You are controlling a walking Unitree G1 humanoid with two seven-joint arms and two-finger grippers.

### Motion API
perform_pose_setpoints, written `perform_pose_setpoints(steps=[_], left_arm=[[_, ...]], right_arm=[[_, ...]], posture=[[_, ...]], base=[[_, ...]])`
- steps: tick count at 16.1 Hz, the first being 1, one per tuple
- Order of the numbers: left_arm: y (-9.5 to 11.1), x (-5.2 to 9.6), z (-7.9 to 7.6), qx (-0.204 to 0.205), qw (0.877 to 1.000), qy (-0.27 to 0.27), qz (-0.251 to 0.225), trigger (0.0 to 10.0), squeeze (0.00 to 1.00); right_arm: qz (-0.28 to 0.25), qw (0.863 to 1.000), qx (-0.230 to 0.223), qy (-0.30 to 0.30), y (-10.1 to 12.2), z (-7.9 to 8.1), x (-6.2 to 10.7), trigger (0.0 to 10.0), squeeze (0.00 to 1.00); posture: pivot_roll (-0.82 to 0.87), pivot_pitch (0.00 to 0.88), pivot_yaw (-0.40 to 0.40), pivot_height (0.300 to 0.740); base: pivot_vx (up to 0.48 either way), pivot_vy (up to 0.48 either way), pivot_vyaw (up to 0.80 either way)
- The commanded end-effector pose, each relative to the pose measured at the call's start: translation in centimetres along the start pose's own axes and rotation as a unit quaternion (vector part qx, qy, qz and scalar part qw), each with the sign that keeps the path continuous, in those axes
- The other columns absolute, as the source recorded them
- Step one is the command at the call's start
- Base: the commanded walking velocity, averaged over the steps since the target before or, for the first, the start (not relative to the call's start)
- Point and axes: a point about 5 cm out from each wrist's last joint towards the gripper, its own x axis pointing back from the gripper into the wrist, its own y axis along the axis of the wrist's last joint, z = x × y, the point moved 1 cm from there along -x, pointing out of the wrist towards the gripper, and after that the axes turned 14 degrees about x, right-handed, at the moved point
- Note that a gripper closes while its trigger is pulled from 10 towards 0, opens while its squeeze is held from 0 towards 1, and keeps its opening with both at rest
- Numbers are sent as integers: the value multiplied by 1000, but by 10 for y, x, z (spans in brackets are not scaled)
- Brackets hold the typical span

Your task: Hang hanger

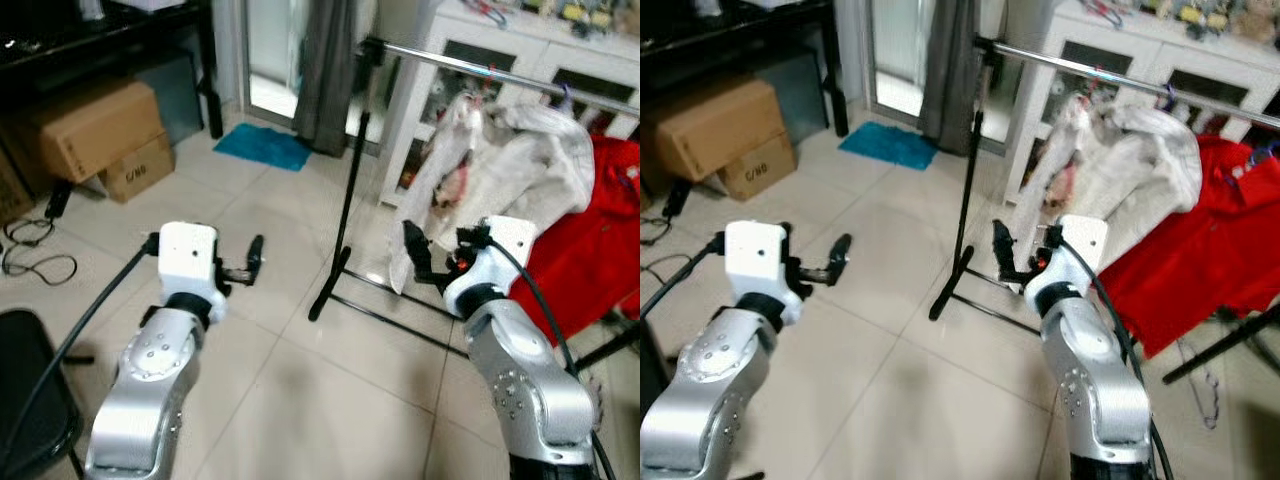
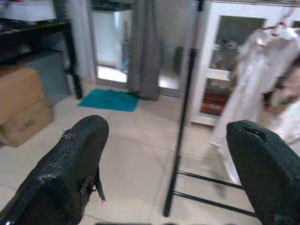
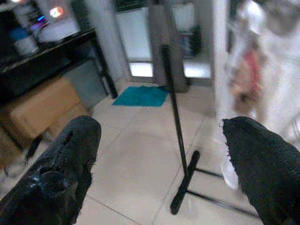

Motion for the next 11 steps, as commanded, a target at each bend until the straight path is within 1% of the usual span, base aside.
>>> perform_pose_setpoints(steps=[1, 2, 3, 4, 5, 6, 7, 8, 9, 11], left_arm=[[2, 2, 0, 6, 1000, -5, 0, 10000, 0], [1, 3, -1, 10, 1000, -9, 2, 10000, 0], [-1, 4, -2, 19, 1000, -18, 10, 10000, 0], [-3, 5, -2, 7, 1000, -25, 11, 10000, 0], [-6, 4, -1, -17, 999, -32, 10, 10000, 0], [-7, 4, -4, -29, 999, -37, 12, 10000, 0], [-7, 3, -7, -25, 999, -39, 13, 10000, 0], [-6, 3, -6, -23, 999, -39, 13, 10000, 0], [-7, 1, -7, -18, 999, -36, 16, 10000, 0], [-5, 0, -10, -16, 999, -37, 11, 10000, 0]], right_arm=[[-8, 999, -34, 3, 5, 1, 3, 10000, 0], [-7, 1000, -20, -10, 5, -1, 5, 10000, 0], [-6, 999, 18, -26, 5, -4, 7, 10000, 0], [-23, 999, 32, -20, 8, -3, 9, 10000, 0], [-39, 998, 50, -14, 8, -2, 8, 10000, 0], [-18, 999, 43, -19, 1, -6, 4, 10000, 0], [4, 999, 33, 0, -5, -4, 2, 10000, 0], [12, 999, 37, 10, -7, -1, 1, 10000, 0], [7, 999, 38, 10, -6, 1, 0, 10000, 0], [7, 999, 38, 0, -7, 0, -2, 10000, 0]], posture=[[68, 0, -20, 740], [60, 0, -11, 740], [58, 0, -18, 740], [68, 0, -55, 740], [67, 0, -63, 740], [83, 0, -63, 740], [73, 0, -51, 740], [70, 0, -49, 740], [72, 0, -52, 740], [84, 0, -56, 740]], base=[[379, 0, 0], [401, 0, 0], [412, 0, 0], [420, 0, 0], [412, 0, 0], [398, 0, 0], [398, 0, 0], [398, 0, 0], [398, 0, 0], [401, 0, 0]])
